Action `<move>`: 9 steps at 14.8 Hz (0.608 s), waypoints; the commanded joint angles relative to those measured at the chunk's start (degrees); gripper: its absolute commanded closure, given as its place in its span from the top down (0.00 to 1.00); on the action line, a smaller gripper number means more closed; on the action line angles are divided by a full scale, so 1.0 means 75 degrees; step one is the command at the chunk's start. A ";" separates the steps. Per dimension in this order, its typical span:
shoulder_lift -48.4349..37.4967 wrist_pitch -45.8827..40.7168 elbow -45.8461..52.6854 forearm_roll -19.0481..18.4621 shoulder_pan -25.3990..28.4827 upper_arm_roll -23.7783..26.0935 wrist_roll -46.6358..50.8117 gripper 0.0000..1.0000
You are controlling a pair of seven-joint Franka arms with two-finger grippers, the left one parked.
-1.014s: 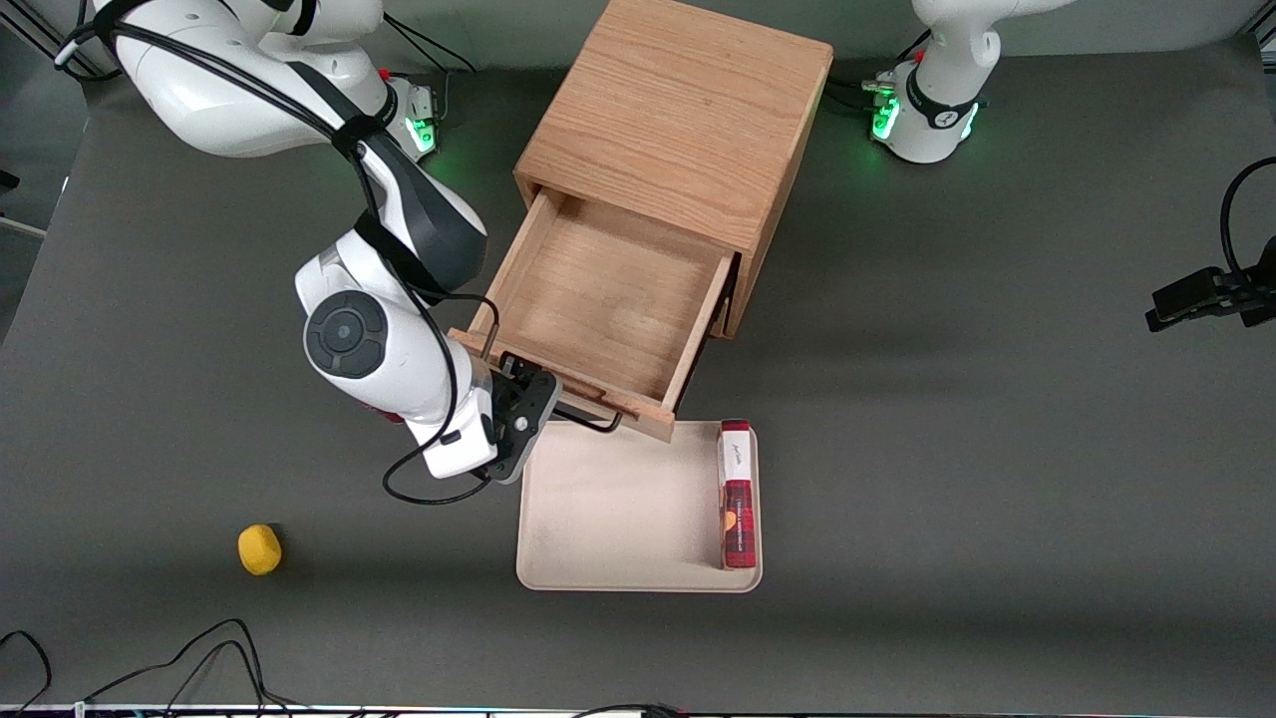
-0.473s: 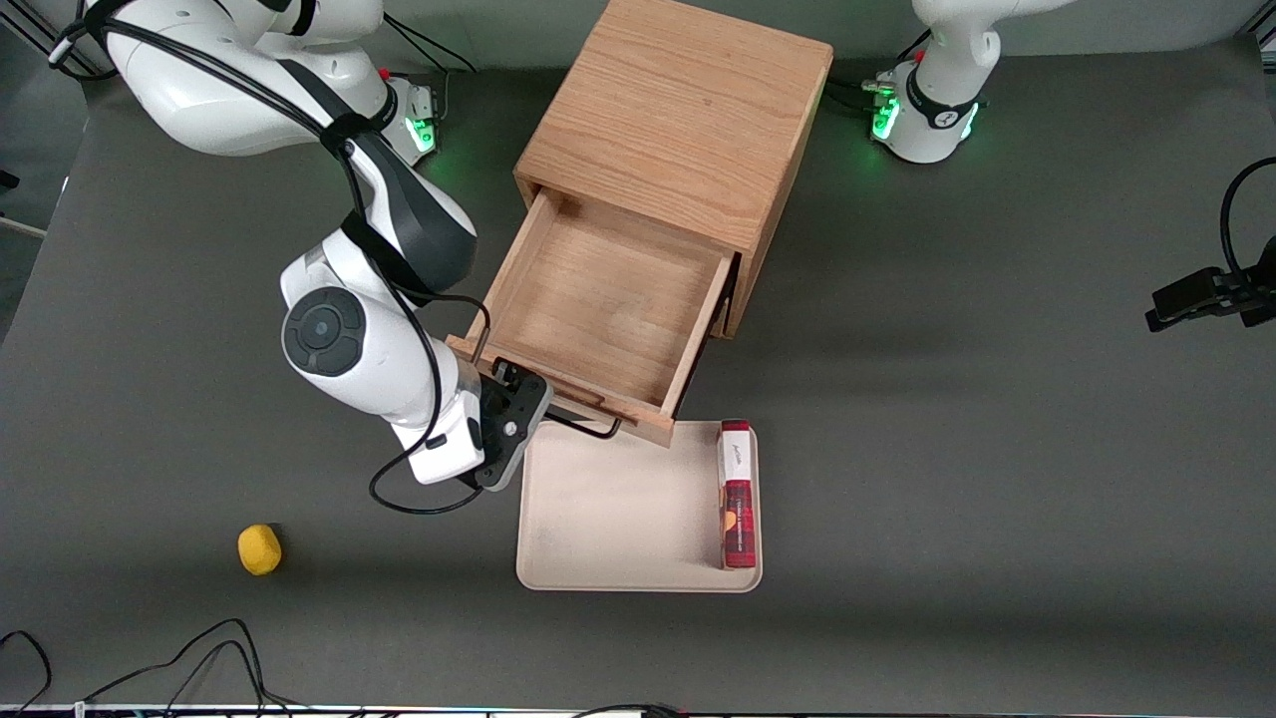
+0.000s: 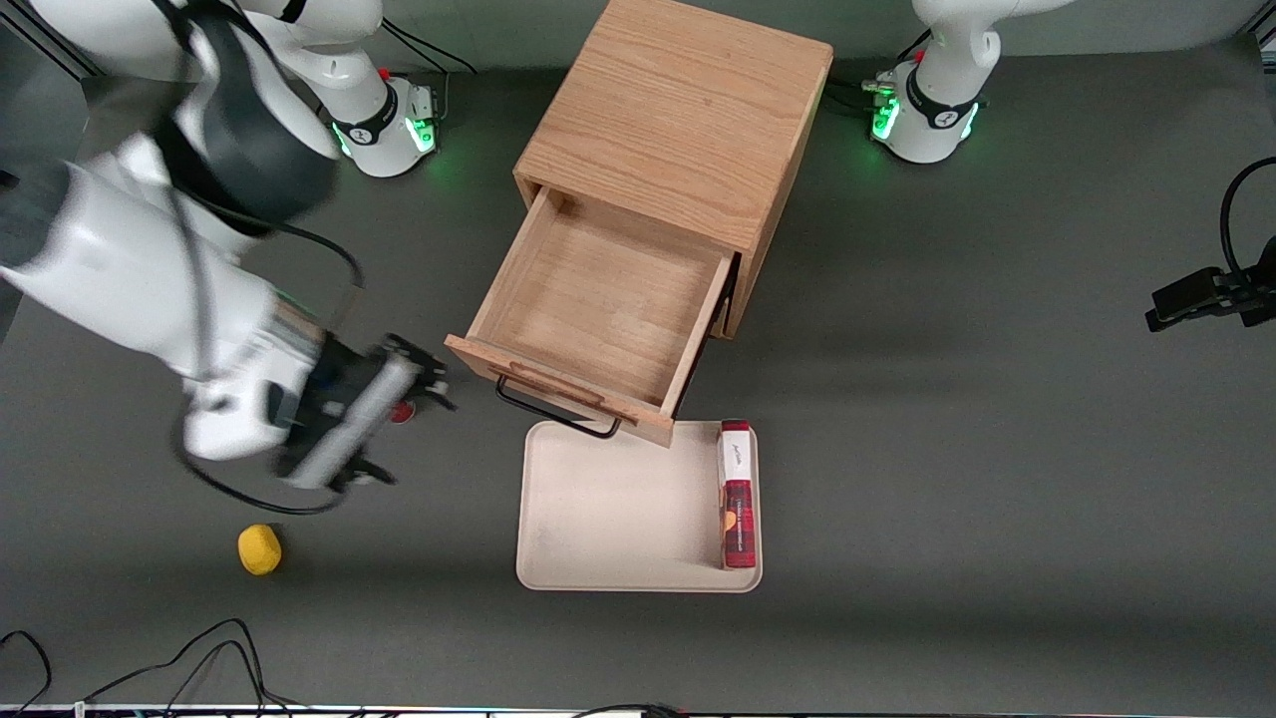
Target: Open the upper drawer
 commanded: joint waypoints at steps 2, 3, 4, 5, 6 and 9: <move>-0.1987 -0.0290 -0.1803 0.0679 -0.0374 -0.0811 0.0505 1.00; -0.2199 -0.0675 -0.1886 0.0680 -0.0410 -0.0963 0.0890 1.00; -0.2363 -0.1085 -0.1956 0.0691 -0.0422 -0.1116 0.1660 1.00; -0.2550 -0.1356 -0.2050 0.0691 -0.0469 -0.1198 0.2619 1.00; -0.2692 -0.1637 -0.2086 0.0668 -0.0597 -0.1199 0.3278 1.00; -0.3206 -0.2319 -0.2750 0.0109 -0.0785 -0.1304 0.3601 1.00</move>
